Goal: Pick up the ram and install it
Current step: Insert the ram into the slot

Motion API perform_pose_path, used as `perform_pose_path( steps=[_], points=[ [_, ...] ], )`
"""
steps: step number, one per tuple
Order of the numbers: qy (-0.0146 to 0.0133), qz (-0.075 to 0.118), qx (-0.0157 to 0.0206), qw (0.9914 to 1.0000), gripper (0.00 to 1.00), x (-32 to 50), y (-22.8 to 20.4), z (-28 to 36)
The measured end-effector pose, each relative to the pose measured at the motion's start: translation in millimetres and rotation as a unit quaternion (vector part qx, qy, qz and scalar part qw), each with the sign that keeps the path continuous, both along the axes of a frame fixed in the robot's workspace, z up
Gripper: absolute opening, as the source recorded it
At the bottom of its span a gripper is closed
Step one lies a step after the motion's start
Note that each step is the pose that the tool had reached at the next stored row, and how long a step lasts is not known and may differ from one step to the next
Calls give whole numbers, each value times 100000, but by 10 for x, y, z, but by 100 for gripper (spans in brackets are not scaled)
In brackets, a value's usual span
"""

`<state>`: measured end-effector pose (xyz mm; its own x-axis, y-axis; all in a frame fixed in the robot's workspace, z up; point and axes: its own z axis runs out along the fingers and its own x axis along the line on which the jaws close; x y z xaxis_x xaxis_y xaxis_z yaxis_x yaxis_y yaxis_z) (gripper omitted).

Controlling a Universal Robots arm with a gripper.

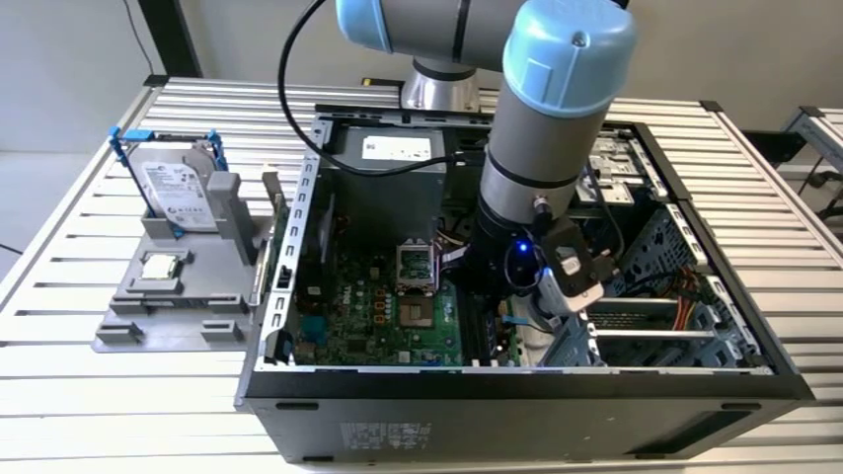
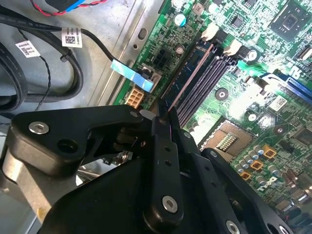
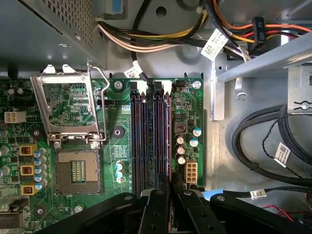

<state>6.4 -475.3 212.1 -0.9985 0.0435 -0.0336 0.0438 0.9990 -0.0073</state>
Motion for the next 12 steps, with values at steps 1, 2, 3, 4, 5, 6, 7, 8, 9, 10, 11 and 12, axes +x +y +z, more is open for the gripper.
perform_pose_path(
  steps=[1,2,3,4,5,6,7,8,9,10,11,12],
  points=[
    [3,-6,-72,100000,0,-1,4,0],
    [3,-4,-117,100000,0,0,7,-1],
    [1,-2,-157,100000,0,0,9,-3],
    [-4,-5,-219,100000,0,0,13,-7],
    [2,-8,-315,100000,0,-1,17,-11],
    [3,-6,-342,99999,0,0,18,-15],
    [5,-5,-355,99999,0,0,18,-15],
    [3,-2,-358,99999,0,0,18,-15],
    [4,-3,-364,99999,0,0,18,-15],
    [1,-5,-357,99999,0,0,18,-16],
    [0,-4,-351,99999,0,0,18,-17],
    [-1,-4,-349,99999,0,0,18,-17]
  ],
)
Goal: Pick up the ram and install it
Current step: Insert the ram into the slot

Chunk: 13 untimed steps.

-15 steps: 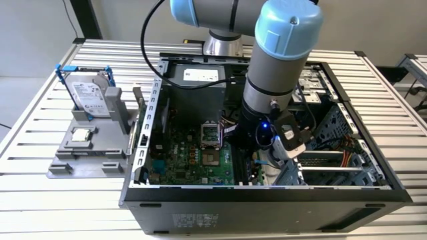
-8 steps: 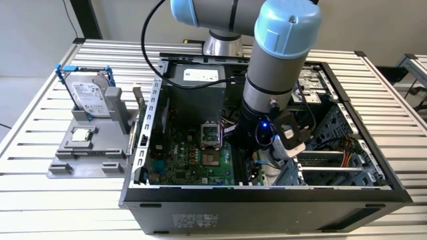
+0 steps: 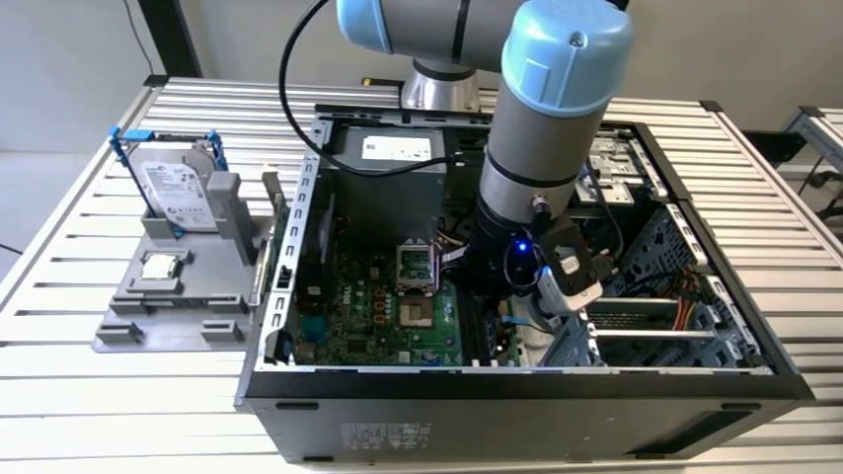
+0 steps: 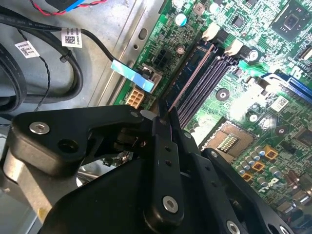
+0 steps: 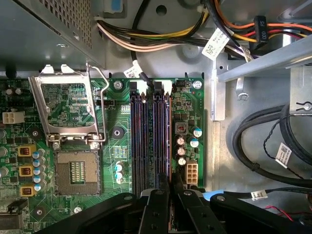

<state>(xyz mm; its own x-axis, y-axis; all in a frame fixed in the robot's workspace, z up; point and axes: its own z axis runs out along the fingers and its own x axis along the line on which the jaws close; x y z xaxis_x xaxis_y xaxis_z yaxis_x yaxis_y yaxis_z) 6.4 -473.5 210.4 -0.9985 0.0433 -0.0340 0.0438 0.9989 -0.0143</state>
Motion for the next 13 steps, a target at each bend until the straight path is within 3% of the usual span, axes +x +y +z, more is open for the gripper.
perform_pose_path(
  steps=[3,4,9,13],
  points=[
    [1,0,-7,100000,0,0,0,0],
    [2,-1,-9,100000,100,0,0,0],
    [1,-4,1,100000,100,0,0,1],
    [2,-4,-2,100000,100,-1,0,99]
  ],
)
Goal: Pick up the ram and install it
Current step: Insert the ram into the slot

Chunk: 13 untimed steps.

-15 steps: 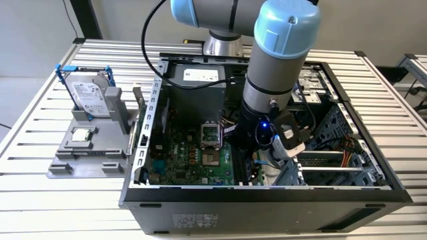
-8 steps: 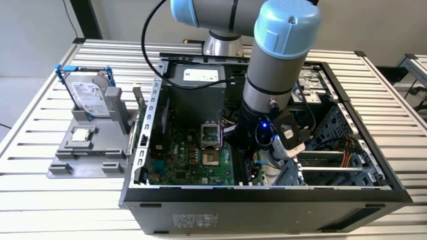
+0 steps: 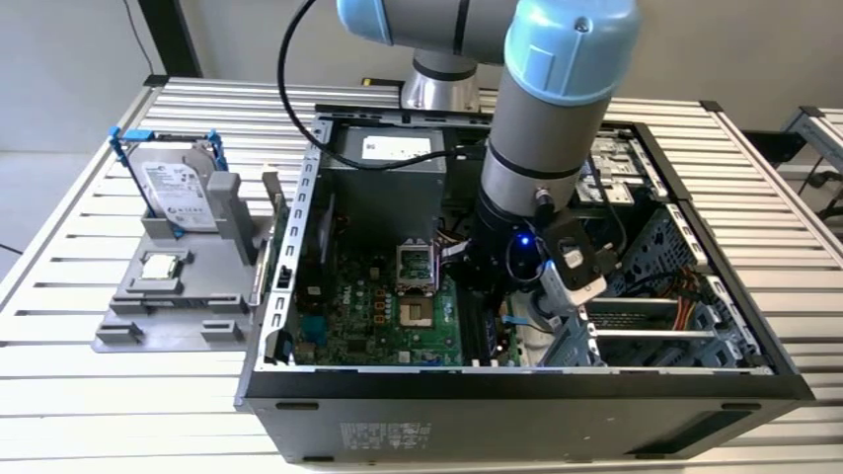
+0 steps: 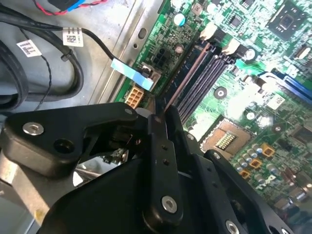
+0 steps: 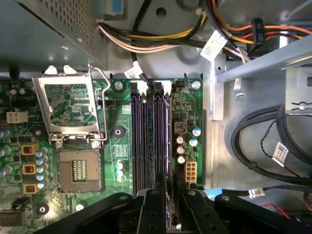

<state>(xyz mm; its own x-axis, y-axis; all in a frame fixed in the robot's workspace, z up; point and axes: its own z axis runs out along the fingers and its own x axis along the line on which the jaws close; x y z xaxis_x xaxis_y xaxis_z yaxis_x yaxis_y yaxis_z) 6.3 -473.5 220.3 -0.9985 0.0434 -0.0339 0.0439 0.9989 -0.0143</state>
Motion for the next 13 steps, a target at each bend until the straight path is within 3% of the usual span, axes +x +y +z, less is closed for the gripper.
perform_pose_path(
  steps=[10,13],
  points=[
    [54,-2,-7,100000,100,0,0,389],
    [43,-6,243,100000,100,-1,0,408]
  ],
)
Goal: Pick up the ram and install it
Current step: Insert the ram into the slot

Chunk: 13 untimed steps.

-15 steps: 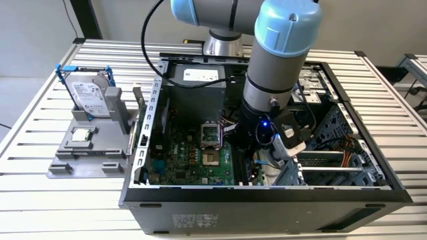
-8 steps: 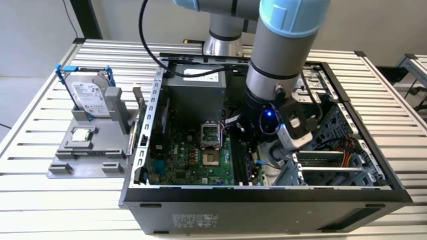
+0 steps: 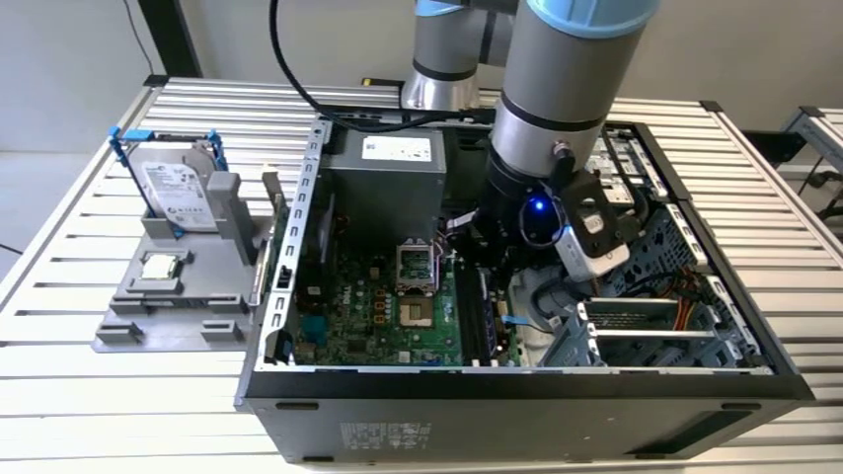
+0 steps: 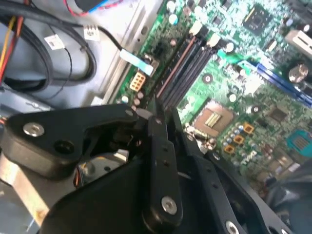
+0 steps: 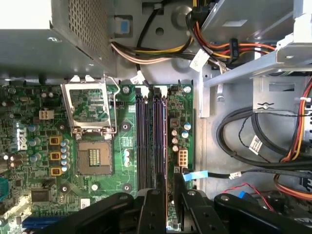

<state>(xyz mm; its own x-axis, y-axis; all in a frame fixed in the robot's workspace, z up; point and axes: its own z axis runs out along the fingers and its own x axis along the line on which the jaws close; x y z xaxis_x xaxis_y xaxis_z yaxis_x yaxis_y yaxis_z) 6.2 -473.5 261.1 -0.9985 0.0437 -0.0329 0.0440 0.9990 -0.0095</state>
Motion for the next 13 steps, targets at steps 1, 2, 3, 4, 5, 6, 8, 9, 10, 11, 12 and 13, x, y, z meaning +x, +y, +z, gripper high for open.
perform_pose_path(
  steps=[1,2,3,4,5,6,8,9,10,11,12,13],
  points=[
    [6,3,-5,100000,100,0,0,1],
    [5,6,0,100000,100,0,0,0],
    [7,6,-8,100000,100,0,0,1],
    [10,5,-15,100000,100,-1,0,2],
    [8,4,-13,100000,100,-1,0,2],
    [7,3,-14,100000,100,-1,0,2],
    [6,3,-11,100000,0,-1,0,1],
    [5,5,-11,100000,0,-1,0,2],
    [8,4,-13,100000,0,-1,0,2],
    [5,2,-13,100000,0,-2,0,2],
    [7,4,-14,100000,0,-2,0,2],
    [-4,2,-13,100000,0,-7,0,2]
  ],
)
